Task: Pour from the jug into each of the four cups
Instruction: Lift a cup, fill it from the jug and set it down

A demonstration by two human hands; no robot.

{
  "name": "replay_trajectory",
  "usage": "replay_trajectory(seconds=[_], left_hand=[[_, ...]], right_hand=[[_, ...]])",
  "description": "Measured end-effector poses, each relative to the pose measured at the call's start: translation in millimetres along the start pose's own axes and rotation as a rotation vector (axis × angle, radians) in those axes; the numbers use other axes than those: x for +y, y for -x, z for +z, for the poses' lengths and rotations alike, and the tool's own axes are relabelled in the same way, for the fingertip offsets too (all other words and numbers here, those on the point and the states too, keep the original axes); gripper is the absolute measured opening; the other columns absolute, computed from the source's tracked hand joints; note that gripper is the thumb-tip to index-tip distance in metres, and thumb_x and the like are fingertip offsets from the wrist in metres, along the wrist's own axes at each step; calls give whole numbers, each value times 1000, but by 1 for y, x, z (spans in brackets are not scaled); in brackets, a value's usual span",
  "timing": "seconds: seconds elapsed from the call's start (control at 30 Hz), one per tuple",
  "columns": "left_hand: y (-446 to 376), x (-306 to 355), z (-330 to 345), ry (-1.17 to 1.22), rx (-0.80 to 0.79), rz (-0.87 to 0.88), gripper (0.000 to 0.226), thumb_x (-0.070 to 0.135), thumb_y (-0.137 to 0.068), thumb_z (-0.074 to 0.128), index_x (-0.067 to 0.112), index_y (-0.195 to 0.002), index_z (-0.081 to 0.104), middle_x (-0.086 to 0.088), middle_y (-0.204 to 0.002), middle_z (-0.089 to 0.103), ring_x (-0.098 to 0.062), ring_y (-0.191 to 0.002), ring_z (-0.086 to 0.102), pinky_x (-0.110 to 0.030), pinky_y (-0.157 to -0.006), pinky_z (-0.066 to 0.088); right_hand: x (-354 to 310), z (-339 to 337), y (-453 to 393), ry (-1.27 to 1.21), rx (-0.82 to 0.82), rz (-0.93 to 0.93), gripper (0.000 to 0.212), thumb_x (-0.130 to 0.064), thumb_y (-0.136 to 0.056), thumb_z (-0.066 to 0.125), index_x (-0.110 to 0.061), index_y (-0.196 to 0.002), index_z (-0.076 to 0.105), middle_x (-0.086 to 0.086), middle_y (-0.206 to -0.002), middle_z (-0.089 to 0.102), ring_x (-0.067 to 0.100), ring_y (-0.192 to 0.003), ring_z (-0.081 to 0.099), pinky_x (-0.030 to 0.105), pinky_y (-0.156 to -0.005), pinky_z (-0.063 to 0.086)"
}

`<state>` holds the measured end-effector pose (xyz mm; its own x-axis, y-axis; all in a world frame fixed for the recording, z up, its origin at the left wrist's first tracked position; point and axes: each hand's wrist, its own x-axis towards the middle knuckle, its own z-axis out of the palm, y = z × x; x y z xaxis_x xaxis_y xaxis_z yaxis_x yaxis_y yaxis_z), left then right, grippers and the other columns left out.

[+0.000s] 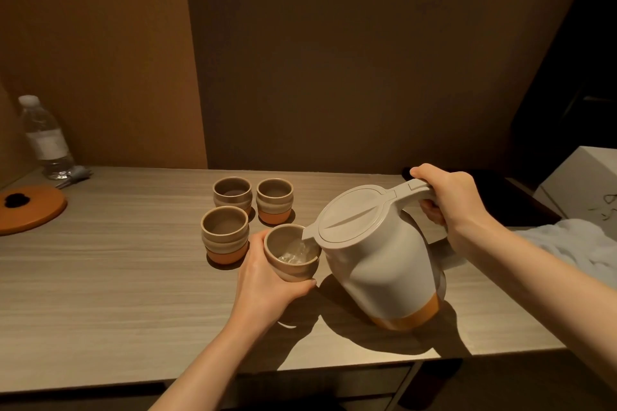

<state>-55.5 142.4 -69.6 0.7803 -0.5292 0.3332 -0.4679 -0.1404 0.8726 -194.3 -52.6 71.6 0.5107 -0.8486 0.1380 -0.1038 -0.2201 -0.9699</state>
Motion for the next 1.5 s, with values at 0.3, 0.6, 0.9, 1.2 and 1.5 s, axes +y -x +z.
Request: replay_trajectory(seconds=[0.3, 0.6, 0.9, 1.2, 1.5], left_hand=[[-3, 5, 1, 27, 12, -8, 94, 29, -45, 95, 39, -118, 37, 22, -113, 51, 4, -106, 51, -10, -82, 40], [-14, 15, 0, 20, 50, 1, 96, 29, -45, 95, 35, -120, 36, 20, -111, 51, -1, -107, 50, -10, -82, 39], [-22, 15, 5, 21, 64, 12, 97, 31, -45, 95, 38, -120, 35, 22, -112, 50, -2, -108, 50, -9, -80, 38], [-24, -8, 16, 10, 60, -40, 97, 35, -45, 95, 35, -123, 38, 15, -116, 55, -5, -110, 53, -18, -86, 42], [-38, -31, 37, -24, 129, -58, 99, 30, -47, 95, 31, -127, 37, 14, -118, 51, -6, -113, 49, -19, -87, 39]], right_hand=[[11, -5, -2, -103, 39, 27, 41, -27, -86, 60, -14, -49, 48, -7, -37, 40, 6, -36, 34, 19, -37, 27], [26, -8, -4, -231, 98, 52, 43, -30, -83, 60, -17, -44, 48, -3, -40, 39, 10, -38, 30, 26, -43, 22], [35, -8, -9, -278, 122, 65, 40, -28, -87, 59, -15, -50, 50, -3, -44, 41, 10, -38, 31, 21, -38, 23], [47, -14, -10, -300, 164, 95, 38, -29, -90, 57, -14, -56, 50, -5, -44, 45, 6, -38, 35, 19, -41, 27], [57, -18, -13, -286, 158, 119, 38, -30, -89, 58, -14, -56, 50, -6, -44, 45, 5, -40, 37, 18, -41, 27]])
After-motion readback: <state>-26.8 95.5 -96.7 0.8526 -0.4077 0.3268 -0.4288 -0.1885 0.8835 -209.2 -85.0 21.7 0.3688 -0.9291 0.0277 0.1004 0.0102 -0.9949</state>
